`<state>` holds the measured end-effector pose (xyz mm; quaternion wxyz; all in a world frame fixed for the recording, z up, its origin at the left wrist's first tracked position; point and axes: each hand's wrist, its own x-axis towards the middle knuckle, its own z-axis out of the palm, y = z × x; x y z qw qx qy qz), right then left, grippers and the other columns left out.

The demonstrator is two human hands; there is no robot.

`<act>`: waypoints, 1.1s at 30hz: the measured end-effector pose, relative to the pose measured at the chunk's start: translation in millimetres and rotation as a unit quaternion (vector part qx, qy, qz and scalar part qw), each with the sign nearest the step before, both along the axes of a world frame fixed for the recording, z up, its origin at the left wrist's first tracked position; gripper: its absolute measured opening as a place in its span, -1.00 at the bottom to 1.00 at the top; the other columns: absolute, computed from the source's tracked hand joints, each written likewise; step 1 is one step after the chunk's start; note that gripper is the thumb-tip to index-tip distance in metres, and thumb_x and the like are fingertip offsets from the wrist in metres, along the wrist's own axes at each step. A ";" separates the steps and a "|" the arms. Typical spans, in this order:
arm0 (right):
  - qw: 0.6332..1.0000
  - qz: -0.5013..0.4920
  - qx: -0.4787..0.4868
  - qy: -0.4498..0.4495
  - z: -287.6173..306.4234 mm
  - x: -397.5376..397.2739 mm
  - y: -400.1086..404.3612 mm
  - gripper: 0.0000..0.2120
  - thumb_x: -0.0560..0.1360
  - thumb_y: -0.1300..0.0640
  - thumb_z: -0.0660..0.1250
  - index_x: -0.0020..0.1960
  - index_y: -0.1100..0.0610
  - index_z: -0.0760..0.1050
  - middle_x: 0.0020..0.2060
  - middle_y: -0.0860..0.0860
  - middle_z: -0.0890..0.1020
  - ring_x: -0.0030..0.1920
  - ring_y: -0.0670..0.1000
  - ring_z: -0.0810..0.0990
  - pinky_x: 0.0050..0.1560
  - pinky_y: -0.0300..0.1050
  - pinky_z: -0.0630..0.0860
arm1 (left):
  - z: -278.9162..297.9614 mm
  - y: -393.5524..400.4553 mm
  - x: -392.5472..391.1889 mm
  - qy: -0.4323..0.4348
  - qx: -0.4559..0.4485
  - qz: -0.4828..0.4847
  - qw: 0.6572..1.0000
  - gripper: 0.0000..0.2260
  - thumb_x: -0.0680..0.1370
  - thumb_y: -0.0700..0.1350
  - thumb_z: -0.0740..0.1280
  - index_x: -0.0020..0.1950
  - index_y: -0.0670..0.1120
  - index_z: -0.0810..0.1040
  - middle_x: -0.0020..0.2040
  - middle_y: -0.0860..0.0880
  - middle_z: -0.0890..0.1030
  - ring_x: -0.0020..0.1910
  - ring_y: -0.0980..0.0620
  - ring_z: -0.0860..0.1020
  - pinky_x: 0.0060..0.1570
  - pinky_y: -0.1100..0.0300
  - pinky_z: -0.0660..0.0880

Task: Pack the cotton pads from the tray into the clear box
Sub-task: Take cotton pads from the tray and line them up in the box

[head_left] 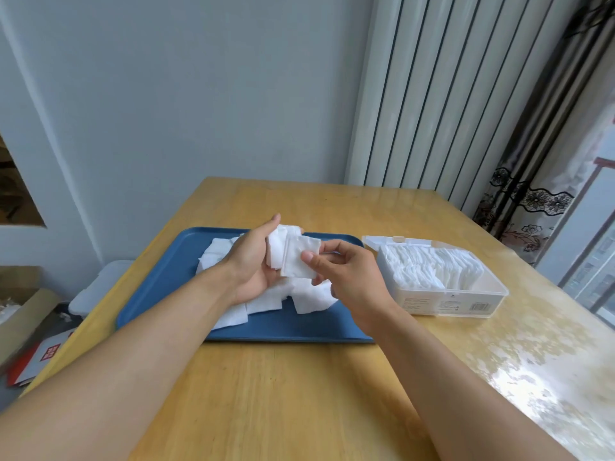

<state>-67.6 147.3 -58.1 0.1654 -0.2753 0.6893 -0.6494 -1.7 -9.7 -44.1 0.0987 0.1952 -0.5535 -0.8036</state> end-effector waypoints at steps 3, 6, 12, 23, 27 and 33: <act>1.000 -0.001 -0.004 -0.004 0.7 2.5 -0.4 -0.81 0.48 0.05 0.53 -0.06 0.11 0.55 -0.36 -0.05 0.65 -0.40 -0.06 0.57 -0.27 -0.22 0.31 | -1.8 11.0 -1.2 0.022 0.017 -0.035 0.999 -0.49 0.70 0.17 0.10 0.35 -0.22 0.54 0.30 -0.28 0.60 0.16 -0.17 0.64 0.11 0.05 0.56; 0.999 -0.025 -0.025 -0.002 -3.3 2.2 -1.4 -0.77 0.47 0.10 0.55 0.00 0.13 0.54 -0.38 -0.06 0.65 -0.43 -0.06 0.55 -0.16 -0.17 0.44 | -2.2 20.0 -1.4 0.042 0.042 -0.069 0.996 -0.45 0.71 0.18 0.06 0.40 -0.24 0.49 0.32 -0.24 0.61 0.18 -0.15 0.63 0.15 0.01 0.55; 0.997 -0.074 -0.022 0.017 -9.1 -2.5 -3.6 -0.73 0.41 0.05 0.60 0.02 0.03 0.57 -0.28 -0.03 0.64 -0.37 -0.09 0.57 -0.12 -0.16 0.47 | -3.8 26.4 -1.5 0.060 0.057 -0.097 0.992 -0.49 0.73 0.07 0.00 0.46 -0.26 0.43 0.29 -0.28 0.62 0.30 -0.23 0.59 0.33 -0.07 0.47; 0.994 -0.095 0.041 0.022 -11.7 -7.2 -1.4 -0.69 0.35 -0.06 0.62 -0.01 0.00 0.61 -0.26 -0.13 0.61 -0.21 -0.13 0.61 -0.19 -0.25 0.42 | -7.6 28.3 -1.3 0.083 0.096 -0.103 0.987 -0.57 0.69 -0.10 0.01 0.44 -0.26 0.44 0.31 -0.26 0.61 0.30 -0.17 0.61 0.39 -0.07 0.43; 0.995 -0.079 0.051 0.032 -10.1 -7.2 0.7 -0.72 0.38 -0.05 0.60 -0.05 0.08 0.64 -0.24 -0.14 0.64 -0.23 -0.17 0.59 -0.21 -0.30 0.41 | -6.7 29.9 -1.0 0.080 0.076 -0.101 0.989 -0.58 0.69 -0.11 0.01 0.41 -0.24 0.49 0.24 -0.25 0.65 0.17 -0.11 0.67 0.24 0.00 0.51; 0.996 -0.063 0.028 0.054 -6.5 -6.9 1.3 -0.82 0.46 0.00 0.54 -0.09 0.09 0.63 -0.15 -0.05 0.71 -0.17 -0.15 0.61 -0.10 -0.22 0.49 | -7.6 23.2 -3.0 0.080 0.092 -0.088 0.989 -0.56 0.69 -0.09 0.00 0.43 -0.25 0.46 0.32 -0.28 0.60 0.38 -0.25 0.53 0.44 -0.08 0.39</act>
